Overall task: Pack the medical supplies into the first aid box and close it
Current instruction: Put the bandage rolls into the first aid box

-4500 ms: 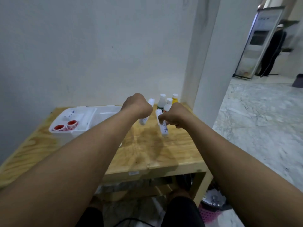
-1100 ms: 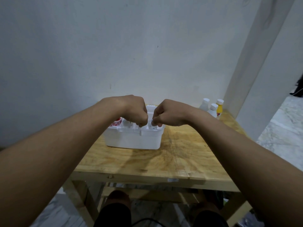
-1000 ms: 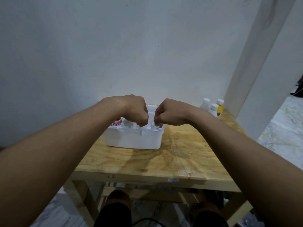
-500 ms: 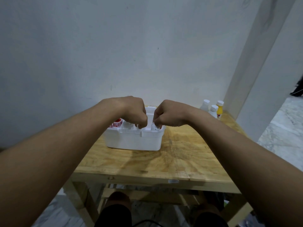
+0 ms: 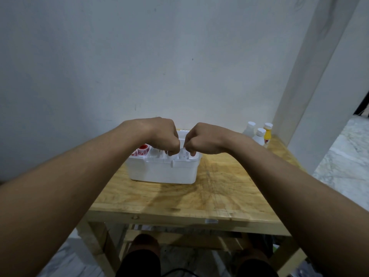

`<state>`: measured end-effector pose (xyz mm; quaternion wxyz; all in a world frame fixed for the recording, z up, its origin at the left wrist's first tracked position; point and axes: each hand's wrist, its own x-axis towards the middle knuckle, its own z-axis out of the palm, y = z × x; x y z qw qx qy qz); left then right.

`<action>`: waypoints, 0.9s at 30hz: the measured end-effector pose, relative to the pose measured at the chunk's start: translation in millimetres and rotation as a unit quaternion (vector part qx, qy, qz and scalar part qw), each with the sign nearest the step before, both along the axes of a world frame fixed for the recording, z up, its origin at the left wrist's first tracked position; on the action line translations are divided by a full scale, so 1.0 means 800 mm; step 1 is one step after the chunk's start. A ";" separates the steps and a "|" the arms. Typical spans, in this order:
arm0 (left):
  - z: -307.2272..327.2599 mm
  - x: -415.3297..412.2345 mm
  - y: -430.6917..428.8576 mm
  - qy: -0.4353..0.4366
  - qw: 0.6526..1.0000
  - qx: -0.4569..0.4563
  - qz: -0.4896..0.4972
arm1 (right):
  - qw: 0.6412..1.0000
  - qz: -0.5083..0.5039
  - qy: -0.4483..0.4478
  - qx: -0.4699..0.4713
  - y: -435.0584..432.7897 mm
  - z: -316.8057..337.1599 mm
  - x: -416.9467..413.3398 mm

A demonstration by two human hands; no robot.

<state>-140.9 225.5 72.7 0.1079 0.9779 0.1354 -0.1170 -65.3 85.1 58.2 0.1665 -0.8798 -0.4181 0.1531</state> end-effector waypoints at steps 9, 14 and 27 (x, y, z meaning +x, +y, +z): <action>0.003 -0.004 0.009 -0.003 1.000 0.010 -0.003 | 1.000 0.014 0.014 0.003 0.004 0.001 -0.002; 0.003 -0.003 0.010 -0.012 1.000 0.006 -0.005 | 1.000 0.018 0.017 0.012 0.005 0.000 -0.002; -0.003 -0.001 0.012 -0.007 1.000 0.001 0.002 | 0.999 0.028 -0.029 0.018 -0.006 0.000 0.003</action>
